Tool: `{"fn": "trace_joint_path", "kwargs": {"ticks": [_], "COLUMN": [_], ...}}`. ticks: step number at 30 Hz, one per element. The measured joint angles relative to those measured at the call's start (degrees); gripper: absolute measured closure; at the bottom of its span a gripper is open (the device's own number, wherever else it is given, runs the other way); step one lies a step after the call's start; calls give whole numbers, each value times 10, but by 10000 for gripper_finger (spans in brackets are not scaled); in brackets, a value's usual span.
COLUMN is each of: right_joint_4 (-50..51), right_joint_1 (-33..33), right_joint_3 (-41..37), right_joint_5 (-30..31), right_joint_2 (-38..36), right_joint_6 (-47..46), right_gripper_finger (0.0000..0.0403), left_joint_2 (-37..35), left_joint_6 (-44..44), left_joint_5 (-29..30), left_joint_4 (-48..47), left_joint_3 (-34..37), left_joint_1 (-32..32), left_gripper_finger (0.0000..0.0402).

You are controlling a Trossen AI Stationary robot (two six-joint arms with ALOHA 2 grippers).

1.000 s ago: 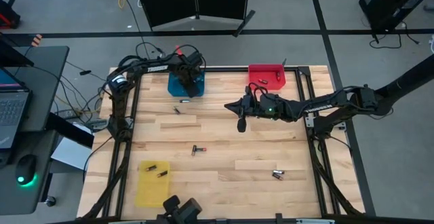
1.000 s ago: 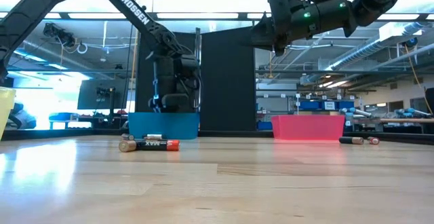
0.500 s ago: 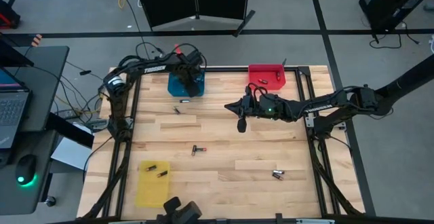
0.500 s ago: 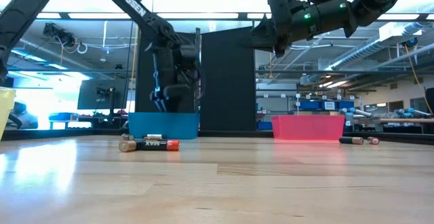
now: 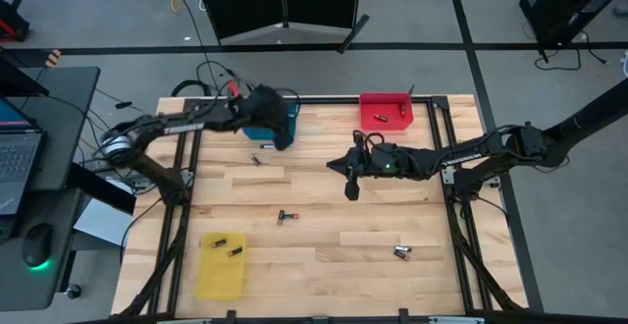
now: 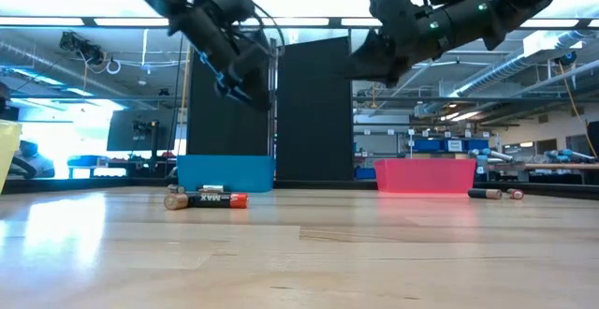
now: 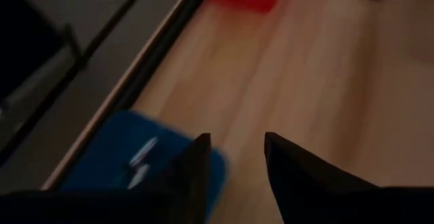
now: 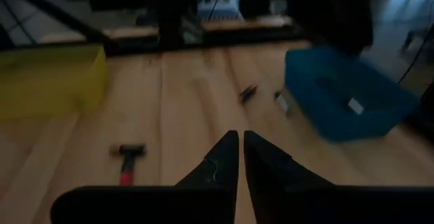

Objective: Sort batteries
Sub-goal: Put the black-brown battery into the yellow bin

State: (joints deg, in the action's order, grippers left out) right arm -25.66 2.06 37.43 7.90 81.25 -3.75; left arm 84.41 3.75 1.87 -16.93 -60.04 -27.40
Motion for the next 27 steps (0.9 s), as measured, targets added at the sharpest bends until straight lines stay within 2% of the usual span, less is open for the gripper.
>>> {"fn": "trace_joint_path", "kwargs": {"ticks": [6,13,19,27], "right_joint_4": [83,222,307,388], "right_joint_1": [-45,-135,-223,-312], "right_joint_3": [0,0,0,0], "right_joint_5": [0,37,46,62], "right_joint_2": [0,0,0,0], "right_joint_6": [-60,-186,-334,-521], "right_gripper_finger": [369,364,364,364], "left_joint_2": [-76,-95,-95,-95], "left_joint_6": [-43,-62,-58,-58], "left_joint_5": [0,0,0,0], "left_joint_4": [193,422,496,509], "left_joint_3": [138,257,293,300], "left_joint_1": [84,164,204,216], "left_gripper_finger": [255,255,255,255]}}
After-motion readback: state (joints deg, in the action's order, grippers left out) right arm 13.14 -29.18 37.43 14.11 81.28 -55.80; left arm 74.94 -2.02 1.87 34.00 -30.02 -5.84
